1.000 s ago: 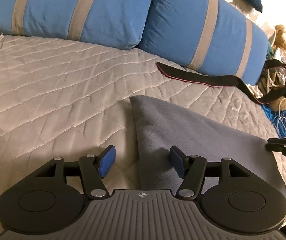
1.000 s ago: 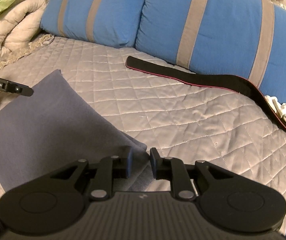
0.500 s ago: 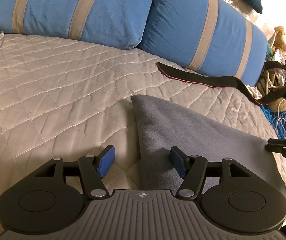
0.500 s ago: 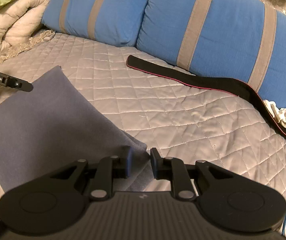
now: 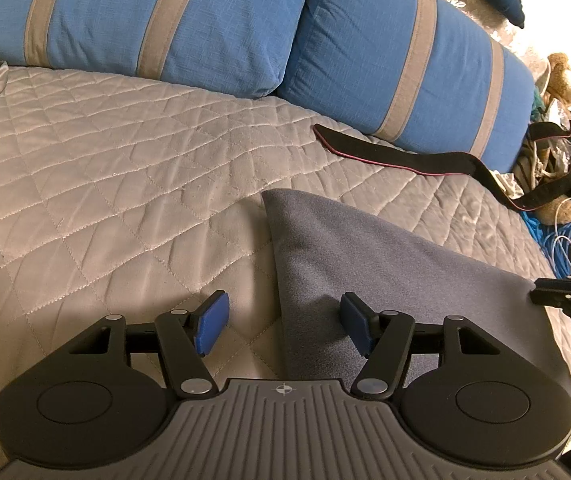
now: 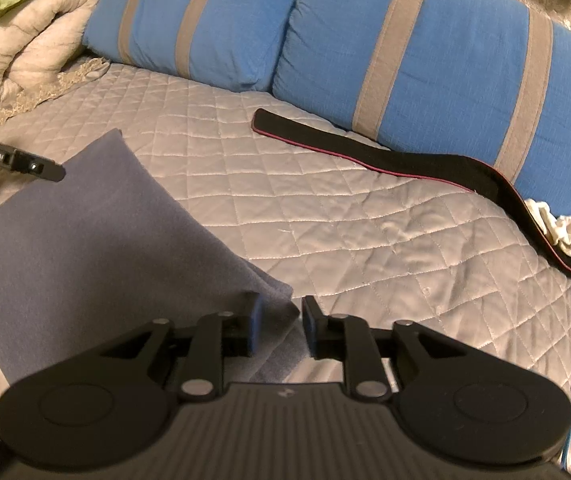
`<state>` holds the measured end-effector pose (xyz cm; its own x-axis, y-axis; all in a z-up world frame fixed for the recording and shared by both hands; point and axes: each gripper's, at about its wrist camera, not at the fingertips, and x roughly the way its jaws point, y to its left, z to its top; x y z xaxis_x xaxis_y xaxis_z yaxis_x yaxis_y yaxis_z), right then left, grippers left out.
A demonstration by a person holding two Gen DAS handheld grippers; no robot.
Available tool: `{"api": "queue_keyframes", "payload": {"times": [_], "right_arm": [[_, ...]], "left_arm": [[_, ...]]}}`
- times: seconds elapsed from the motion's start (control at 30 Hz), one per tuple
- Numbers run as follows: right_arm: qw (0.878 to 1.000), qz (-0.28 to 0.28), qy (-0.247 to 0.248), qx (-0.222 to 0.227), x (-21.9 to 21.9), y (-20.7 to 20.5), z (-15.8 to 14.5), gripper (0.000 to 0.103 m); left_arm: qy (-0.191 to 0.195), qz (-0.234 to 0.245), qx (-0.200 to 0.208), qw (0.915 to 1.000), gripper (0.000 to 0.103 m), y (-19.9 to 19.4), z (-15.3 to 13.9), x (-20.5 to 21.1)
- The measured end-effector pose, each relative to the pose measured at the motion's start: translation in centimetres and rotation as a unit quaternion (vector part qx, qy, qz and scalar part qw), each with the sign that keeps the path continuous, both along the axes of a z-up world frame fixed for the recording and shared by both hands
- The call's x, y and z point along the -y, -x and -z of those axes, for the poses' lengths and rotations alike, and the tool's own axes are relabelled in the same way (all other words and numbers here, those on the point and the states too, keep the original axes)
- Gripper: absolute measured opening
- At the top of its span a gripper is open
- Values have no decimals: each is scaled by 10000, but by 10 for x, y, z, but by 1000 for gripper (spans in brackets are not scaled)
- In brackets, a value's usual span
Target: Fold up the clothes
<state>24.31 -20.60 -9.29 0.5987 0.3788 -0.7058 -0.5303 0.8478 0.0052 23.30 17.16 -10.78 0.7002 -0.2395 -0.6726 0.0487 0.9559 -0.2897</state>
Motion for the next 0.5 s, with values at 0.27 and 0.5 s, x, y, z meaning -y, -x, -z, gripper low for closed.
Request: {"api": "queue_keyframes", "payload": {"times": [0.27,0.5], "right_arm": [[9743,886,-1757,-1093,55,-24,-6,103],[9322,968,-2376,-2552,66,-37,27,103]], "left_arm": [[608,82,191,9979,60,6,-13,-17],[1055,285,-174,9939,72,-2,-10,-16]]}}
